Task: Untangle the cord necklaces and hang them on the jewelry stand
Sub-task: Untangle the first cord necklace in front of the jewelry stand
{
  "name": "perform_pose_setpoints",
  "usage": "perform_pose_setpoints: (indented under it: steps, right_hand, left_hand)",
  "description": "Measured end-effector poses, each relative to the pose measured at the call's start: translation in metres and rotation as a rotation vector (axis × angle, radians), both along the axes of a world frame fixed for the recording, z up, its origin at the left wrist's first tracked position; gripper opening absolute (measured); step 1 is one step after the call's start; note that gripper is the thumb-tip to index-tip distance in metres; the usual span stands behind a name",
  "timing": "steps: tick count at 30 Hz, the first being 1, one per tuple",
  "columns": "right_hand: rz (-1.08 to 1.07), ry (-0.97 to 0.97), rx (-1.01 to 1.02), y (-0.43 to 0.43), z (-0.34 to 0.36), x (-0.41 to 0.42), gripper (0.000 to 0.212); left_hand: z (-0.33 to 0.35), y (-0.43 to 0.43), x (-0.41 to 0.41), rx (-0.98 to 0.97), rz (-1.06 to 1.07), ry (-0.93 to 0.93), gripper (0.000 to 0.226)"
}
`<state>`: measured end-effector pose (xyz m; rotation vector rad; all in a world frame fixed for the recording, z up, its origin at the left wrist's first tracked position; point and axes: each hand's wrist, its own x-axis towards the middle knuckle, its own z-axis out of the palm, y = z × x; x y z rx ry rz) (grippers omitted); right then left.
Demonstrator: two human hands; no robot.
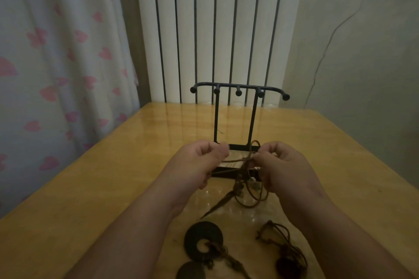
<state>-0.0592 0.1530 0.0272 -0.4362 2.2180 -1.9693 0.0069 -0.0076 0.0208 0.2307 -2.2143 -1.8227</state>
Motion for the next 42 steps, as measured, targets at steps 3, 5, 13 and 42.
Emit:
perform_pose_setpoints:
  steps: [3, 5, 13, 42]
  right_hand:
    - [0.016, 0.018, 0.035, 0.0, -0.001, 0.0, 0.011]
    - [0.025, 0.049, 0.074, -0.001, -0.002, 0.0, 0.013]
    - [-0.073, 0.093, 0.151, -0.003, -0.002, 0.001, 0.011]
    - [0.081, -0.001, 0.025, -0.001, 0.001, 0.004, 0.006]
  left_hand:
    - [0.0, 0.003, 0.0, -0.143, 0.034, 0.011, 0.006]
    - [-0.002, 0.003, -0.002, -0.172, 0.093, 0.015, 0.011]
    - [0.005, 0.005, -0.002, 0.38, 0.13, 0.263, 0.035]
    - [0.004, 0.014, 0.001, -0.418, 0.157, 0.062, 0.015]
